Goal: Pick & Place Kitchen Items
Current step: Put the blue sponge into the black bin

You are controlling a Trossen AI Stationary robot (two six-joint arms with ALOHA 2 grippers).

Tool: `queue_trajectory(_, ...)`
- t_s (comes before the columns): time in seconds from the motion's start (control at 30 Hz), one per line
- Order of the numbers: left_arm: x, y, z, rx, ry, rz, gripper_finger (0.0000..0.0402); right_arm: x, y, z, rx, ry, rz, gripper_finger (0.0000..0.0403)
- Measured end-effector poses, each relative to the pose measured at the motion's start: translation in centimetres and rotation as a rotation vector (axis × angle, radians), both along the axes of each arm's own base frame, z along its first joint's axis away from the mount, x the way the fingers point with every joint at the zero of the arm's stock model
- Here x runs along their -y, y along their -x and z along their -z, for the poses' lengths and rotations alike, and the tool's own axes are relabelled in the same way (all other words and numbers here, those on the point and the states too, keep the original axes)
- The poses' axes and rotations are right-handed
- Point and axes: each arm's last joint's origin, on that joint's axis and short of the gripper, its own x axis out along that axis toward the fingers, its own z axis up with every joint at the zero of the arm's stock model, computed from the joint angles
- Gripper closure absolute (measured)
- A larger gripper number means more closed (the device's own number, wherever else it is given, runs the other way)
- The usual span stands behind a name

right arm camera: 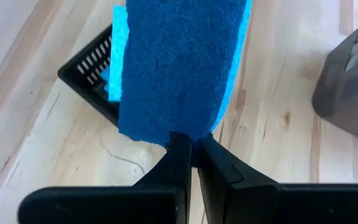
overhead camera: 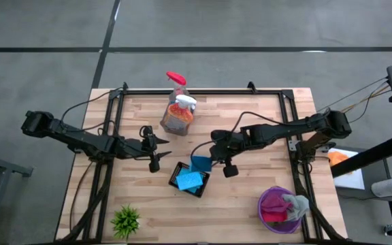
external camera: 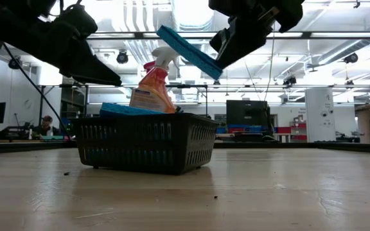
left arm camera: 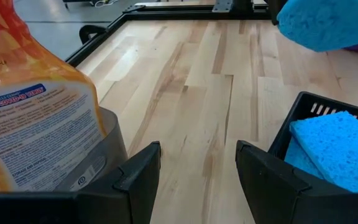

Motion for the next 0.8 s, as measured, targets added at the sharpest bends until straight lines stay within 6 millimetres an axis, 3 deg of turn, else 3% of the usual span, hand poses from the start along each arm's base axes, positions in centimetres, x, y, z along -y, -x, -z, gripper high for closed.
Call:
queue_trajectory(0.43,0.0,0.0,0.0,0.000,0.000,0.000,0.0192,0.3,-0.1,3.4,-0.213,-0.007,0.008,0.0385)
queue_trajectory(0.8,0.0,0.0,0.0,0.001,-0.001,0.000,0.0192,0.1,-0.7,5.0,-0.262,-0.032,-0.007,0.0385)
